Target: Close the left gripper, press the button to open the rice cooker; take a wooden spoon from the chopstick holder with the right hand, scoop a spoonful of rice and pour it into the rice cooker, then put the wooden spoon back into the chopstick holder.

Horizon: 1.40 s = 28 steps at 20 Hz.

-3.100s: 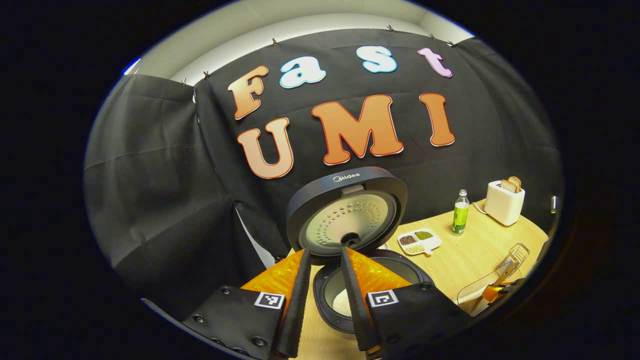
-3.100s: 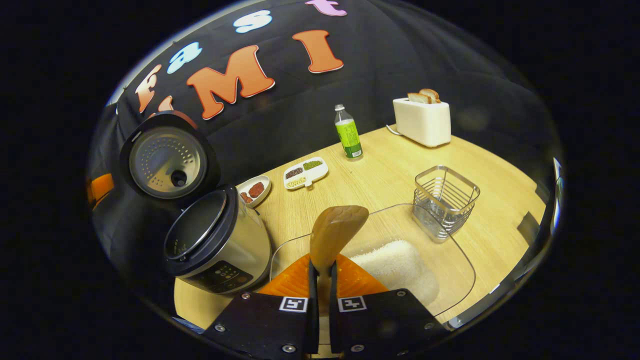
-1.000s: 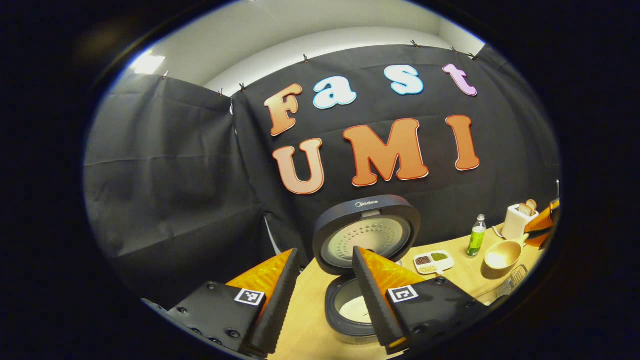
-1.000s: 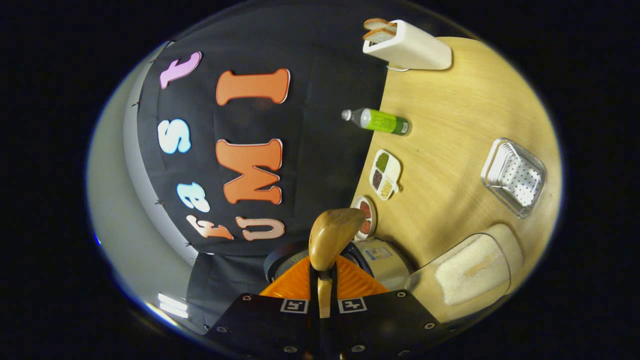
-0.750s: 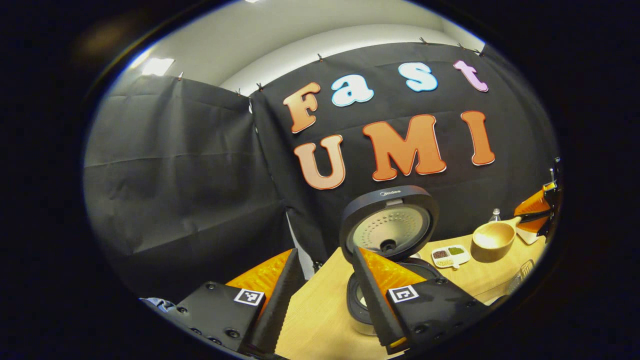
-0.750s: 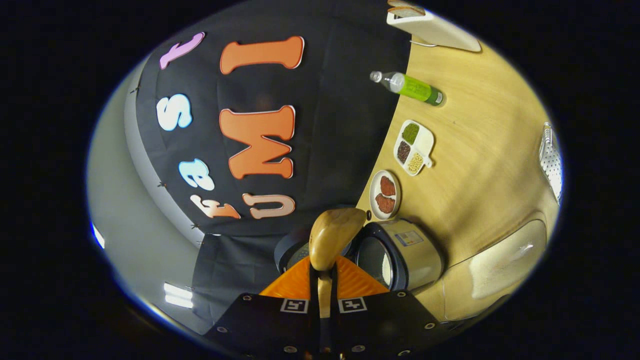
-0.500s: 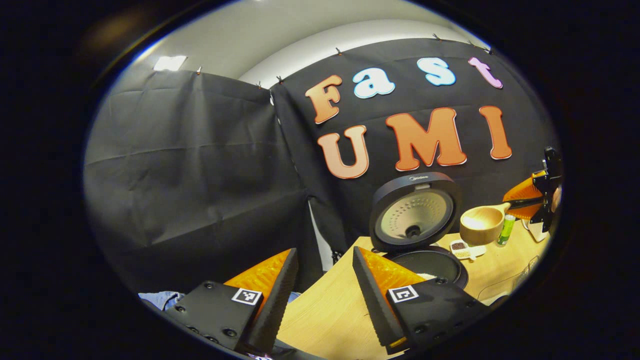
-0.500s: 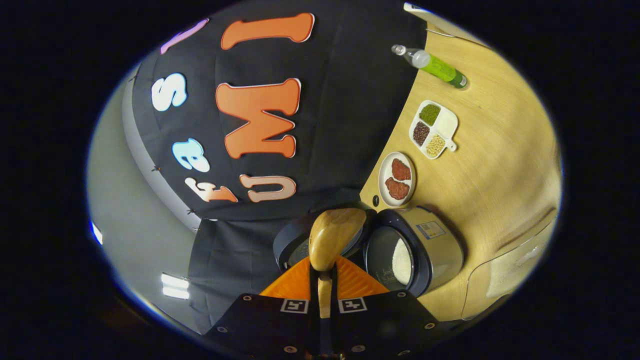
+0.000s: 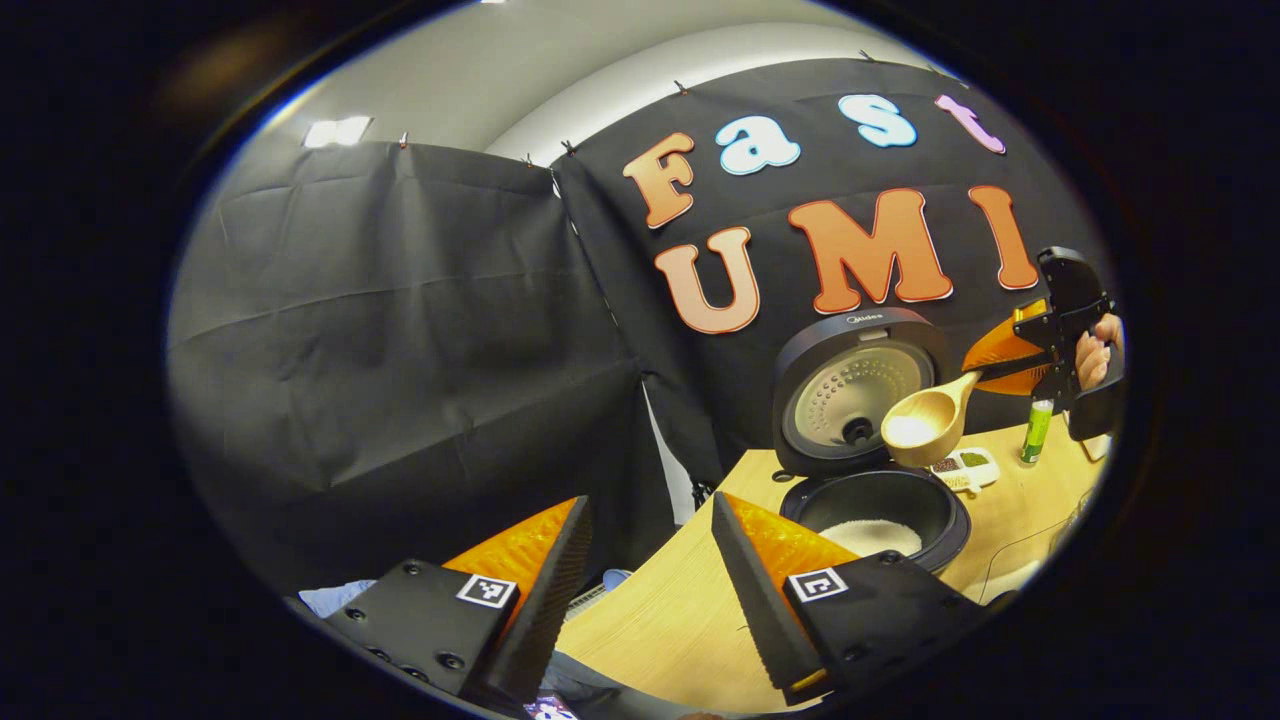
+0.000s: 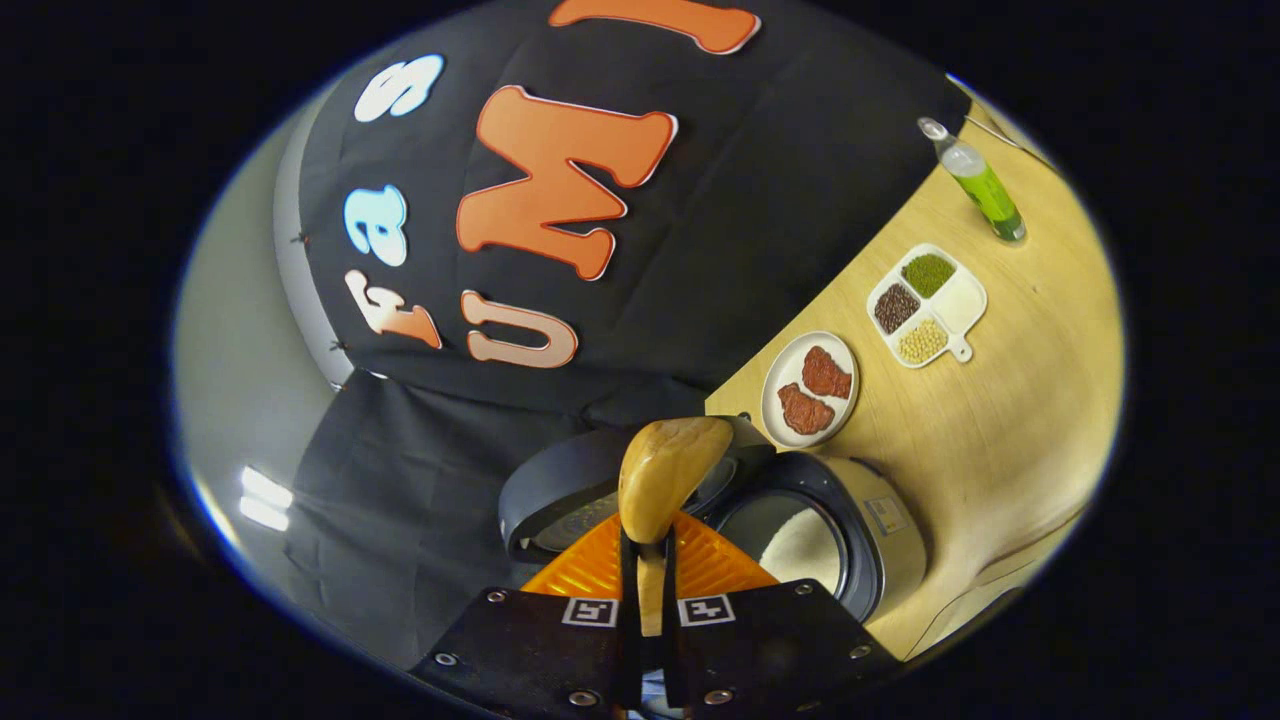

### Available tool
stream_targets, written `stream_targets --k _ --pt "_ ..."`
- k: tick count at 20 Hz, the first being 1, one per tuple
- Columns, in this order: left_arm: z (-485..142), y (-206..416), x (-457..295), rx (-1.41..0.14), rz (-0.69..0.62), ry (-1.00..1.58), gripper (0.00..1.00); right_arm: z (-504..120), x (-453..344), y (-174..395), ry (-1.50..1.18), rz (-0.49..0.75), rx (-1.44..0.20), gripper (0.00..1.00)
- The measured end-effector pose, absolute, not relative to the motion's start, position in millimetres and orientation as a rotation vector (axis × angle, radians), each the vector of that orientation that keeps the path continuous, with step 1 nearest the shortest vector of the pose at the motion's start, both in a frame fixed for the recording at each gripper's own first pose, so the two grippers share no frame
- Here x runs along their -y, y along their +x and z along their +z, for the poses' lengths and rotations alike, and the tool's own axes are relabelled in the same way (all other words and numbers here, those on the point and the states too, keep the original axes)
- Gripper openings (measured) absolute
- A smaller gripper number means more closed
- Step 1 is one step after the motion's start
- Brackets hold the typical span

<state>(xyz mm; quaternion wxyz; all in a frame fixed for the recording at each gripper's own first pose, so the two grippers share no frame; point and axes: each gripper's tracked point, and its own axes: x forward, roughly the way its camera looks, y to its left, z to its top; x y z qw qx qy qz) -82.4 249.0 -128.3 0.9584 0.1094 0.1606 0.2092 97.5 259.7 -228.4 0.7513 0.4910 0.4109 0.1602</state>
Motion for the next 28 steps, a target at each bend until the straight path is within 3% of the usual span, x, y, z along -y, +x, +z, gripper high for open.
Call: stream_targets --k 13,14,15,18,19,20,21,22,25,28 --pt "-149 -88 -267 -0.391 0.447 0.214 0.84 -224 -296 101 0.558 0.408 -0.740 0.07" --pt "-149 -90 -269 -0.392 0.449 0.213 0.75 -225 -299 99 0.530 0.414 -0.734 0.08" --pt "-149 -89 -270 -0.394 0.451 0.213 0.84 -226 -301 98 0.510 0.414 -0.729 0.07" --pt "-151 -88 -274 -0.399 0.455 0.216 0.84 -234 -307 95 0.469 0.423 -0.734 0.07" --pt "-152 -88 -275 -0.401 0.456 0.217 0.76 -234 -310 93 0.459 0.429 -0.736 0.07" --pt "-152 -88 -277 -0.402 0.456 0.216 0.83 -235 -311 93 0.442 0.434 -0.733 0.07" --pt "-153 -87 -278 -0.404 0.455 0.216 0.84 -235 -312 92 0.420 0.437 -0.725 0.07" --pt "-154 -88 -278 -0.406 0.454 0.216 0.92 -234 -314 92 0.398 0.441 -0.717 0.07" --pt "-156 -86 -278 -0.410 0.449 0.221 0.75 -232 -319 89 0.351 0.456 -0.695 0.07" --pt "-158 -86 -280 -0.413 0.443 0.222 0.75 -230 -321 89 0.296 0.463 -0.673 0.07"
